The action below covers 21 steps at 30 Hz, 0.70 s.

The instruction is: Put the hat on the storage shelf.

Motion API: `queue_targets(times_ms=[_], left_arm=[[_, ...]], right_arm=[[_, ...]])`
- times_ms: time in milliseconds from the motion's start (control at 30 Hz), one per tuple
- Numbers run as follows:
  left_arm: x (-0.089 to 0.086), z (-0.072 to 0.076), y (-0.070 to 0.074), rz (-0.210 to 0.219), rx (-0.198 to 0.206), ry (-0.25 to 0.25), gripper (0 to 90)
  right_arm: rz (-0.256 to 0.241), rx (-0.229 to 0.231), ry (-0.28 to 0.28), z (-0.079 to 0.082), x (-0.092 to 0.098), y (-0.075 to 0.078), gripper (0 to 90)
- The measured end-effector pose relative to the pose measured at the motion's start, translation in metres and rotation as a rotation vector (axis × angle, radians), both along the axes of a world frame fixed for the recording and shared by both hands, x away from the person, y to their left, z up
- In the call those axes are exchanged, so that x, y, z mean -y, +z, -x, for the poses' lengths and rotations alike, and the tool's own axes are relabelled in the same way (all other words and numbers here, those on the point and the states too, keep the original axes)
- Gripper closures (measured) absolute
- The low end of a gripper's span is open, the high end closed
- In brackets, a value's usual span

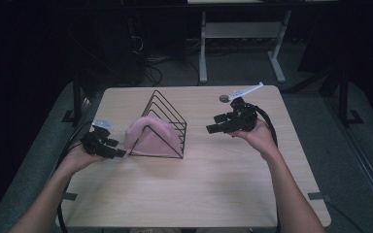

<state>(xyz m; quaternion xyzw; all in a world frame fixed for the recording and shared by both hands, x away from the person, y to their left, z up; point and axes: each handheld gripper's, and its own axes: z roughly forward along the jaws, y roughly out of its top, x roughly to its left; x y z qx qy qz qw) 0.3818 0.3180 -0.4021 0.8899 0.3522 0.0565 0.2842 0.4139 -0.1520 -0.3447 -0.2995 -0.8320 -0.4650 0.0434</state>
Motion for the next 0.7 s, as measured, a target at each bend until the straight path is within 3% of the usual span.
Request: queue_targets(times_ms=[700], left_arm=[[-0.005, 0.012, -0.001, 0.024, 0.002, 0.023, 33.2]], right_arm=[[0.004, -0.035, -0.071, 0.014, 0.034, -0.025, 28.5]])
